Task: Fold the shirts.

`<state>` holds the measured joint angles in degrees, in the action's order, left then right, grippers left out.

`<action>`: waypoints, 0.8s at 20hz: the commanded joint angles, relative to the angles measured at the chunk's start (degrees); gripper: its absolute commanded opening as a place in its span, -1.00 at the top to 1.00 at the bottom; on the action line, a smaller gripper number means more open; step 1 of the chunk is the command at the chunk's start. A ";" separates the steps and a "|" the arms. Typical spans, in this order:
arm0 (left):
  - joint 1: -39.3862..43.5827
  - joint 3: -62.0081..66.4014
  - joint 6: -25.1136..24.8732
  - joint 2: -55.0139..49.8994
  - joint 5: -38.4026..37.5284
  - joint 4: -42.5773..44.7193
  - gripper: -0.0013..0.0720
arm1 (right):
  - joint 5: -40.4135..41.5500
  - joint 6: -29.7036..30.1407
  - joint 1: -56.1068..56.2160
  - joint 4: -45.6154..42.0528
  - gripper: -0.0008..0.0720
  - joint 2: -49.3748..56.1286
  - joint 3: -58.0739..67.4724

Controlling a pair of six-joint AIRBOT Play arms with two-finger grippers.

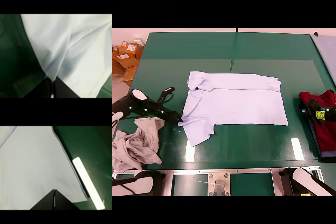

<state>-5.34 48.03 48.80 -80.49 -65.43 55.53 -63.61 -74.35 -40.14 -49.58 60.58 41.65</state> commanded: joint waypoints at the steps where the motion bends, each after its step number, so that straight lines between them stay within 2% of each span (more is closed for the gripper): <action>1: -0.07 0.24 -0.98 -0.66 -1.27 1.18 0.90 | -0.11 -0.02 -0.11 -0.35 0.94 0.07 -0.04; 2: -0.17 0.59 -0.83 -0.66 -1.27 1.25 0.90 | -0.13 -0.02 -0.39 -1.66 0.93 0.33 -0.04; 3: -0.17 1.09 -0.87 -0.66 -1.11 1.27 0.90 | -0.46 -0.24 -1.20 -2.60 0.82 1.20 -0.04; 4: -0.17 1.70 -0.87 -0.63 -1.22 1.20 0.90 | -1.16 -0.22 -2.60 -2.47 0.53 2.67 -0.04; 5: -0.17 2.36 -0.85 -0.63 -1.40 1.11 0.90 | -1.55 -0.17 -3.85 -2.51 0.13 4.26 -0.04; 6: -0.17 2.93 -0.85 -0.63 -1.46 1.09 0.90 | -2.25 0.26 -4.79 -2.49 -0.05 6.27 -0.04; 10: -0.17 3.50 -0.87 -0.66 -1.16 -0.22 0.90 | -6.71 8.96 -3.69 -2.27 -0.05 16.65 -0.11; 16: -0.17 3.50 -0.85 -0.66 -1.05 -0.33 0.90 | -6.36 18.49 1.51 3.26 -0.05 29.88 -0.09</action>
<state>-5.50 51.44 47.94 -81.10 -66.57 55.42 -71.44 -61.67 -40.80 -48.05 85.03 41.74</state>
